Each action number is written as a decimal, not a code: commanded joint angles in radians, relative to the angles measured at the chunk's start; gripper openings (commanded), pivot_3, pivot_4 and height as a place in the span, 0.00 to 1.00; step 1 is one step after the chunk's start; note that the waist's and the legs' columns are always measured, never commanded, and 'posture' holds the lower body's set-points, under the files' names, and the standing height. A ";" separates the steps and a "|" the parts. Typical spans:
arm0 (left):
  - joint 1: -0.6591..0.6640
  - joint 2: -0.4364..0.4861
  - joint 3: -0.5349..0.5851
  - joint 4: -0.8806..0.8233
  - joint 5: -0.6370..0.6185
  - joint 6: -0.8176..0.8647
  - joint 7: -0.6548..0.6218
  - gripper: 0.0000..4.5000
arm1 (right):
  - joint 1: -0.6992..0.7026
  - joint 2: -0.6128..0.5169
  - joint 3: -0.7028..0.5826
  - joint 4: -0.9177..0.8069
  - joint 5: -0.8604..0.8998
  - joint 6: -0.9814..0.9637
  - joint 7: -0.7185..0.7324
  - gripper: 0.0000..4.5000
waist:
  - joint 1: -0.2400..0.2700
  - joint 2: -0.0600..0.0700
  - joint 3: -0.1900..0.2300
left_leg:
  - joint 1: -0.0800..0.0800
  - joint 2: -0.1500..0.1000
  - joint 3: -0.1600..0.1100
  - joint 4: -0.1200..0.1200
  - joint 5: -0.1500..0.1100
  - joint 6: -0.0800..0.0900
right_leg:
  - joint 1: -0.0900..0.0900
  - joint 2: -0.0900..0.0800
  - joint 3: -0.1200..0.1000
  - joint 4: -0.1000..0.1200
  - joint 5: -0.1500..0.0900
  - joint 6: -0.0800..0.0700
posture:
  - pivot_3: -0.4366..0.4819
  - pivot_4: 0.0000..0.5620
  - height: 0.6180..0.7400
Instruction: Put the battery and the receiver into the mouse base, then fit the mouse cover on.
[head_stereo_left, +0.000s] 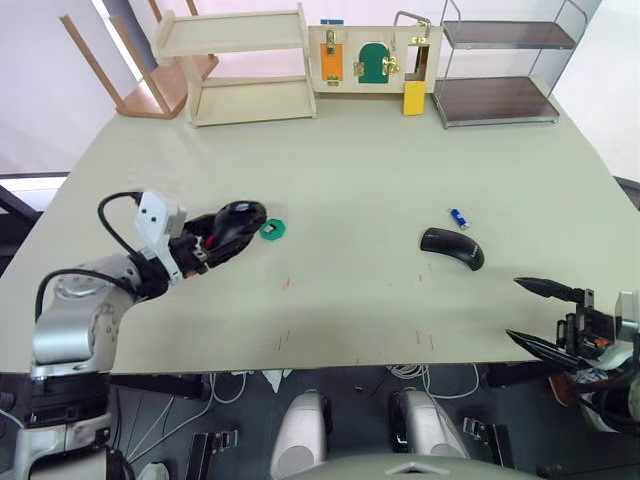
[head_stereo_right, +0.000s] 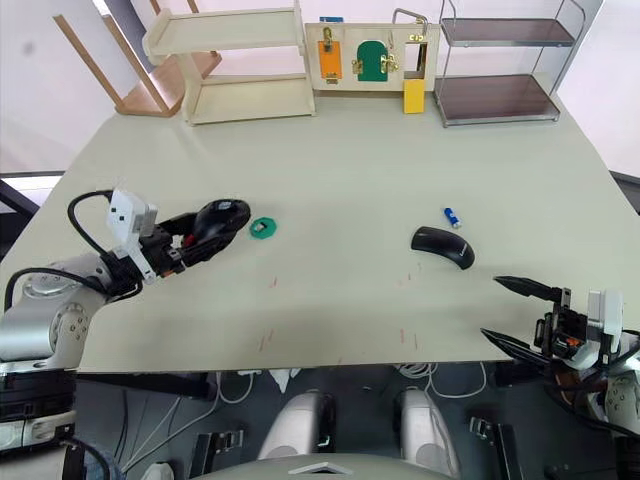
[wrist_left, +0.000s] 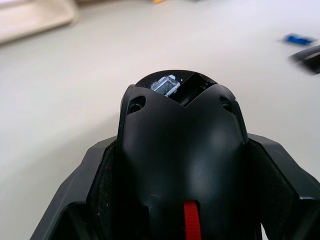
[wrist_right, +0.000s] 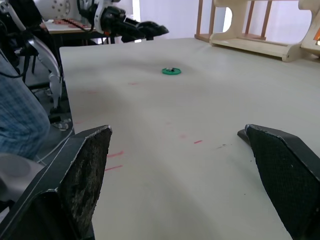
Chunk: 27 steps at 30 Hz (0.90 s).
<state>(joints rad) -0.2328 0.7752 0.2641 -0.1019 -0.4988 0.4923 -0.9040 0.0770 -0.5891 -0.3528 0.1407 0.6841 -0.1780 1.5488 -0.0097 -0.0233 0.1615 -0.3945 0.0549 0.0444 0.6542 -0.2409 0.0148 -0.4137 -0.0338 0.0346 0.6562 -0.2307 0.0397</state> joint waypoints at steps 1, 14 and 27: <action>-0.031 0.010 -0.025 -0.065 -0.034 0.023 -0.031 0.66 | -0.004 0.005 -0.010 -0.006 0.005 -0.019 0.000 1.00 | 0.000 0.000 0.000 | 0.000 0.000 0.000 0.000 0.000 0.000 | 0.000 0.000 0.000 0.000 0.000 0.000 | 0.48 0.27 1.00; -0.198 -0.038 -0.413 -0.163 0.076 0.066 -0.120 0.66 | 0.004 0.016 -0.011 -0.058 0.006 -0.019 -0.041 1.00 | -0.002 0.000 0.000 | 0.000 0.000 0.000 0.000 0.000 0.000 | 0.000 0.002 0.002 0.001 -0.001 0.004 | 0.48 0.27 1.00; -0.317 -0.125 -0.646 0.027 0.234 -0.006 -0.247 0.66 | 0.038 -0.001 0.001 -0.111 -0.002 -0.014 -0.048 1.00 | -0.001 0.000 0.000 | 0.000 0.000 0.000 0.001 0.000 0.000 | 0.000 0.003 0.003 0.001 -0.001 0.004 | 0.48 0.27 1.00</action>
<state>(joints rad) -0.5311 0.6603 -0.3721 -0.0818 -0.2792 0.5200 -1.1352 0.1097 -0.5758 -0.3397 0.0614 0.6748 -0.1844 1.5001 -0.0111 -0.0232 0.1617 -0.3941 0.0546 0.0443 0.6550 -0.2409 0.0149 -0.4138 -0.0312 0.0375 0.6573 -0.2321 0.0433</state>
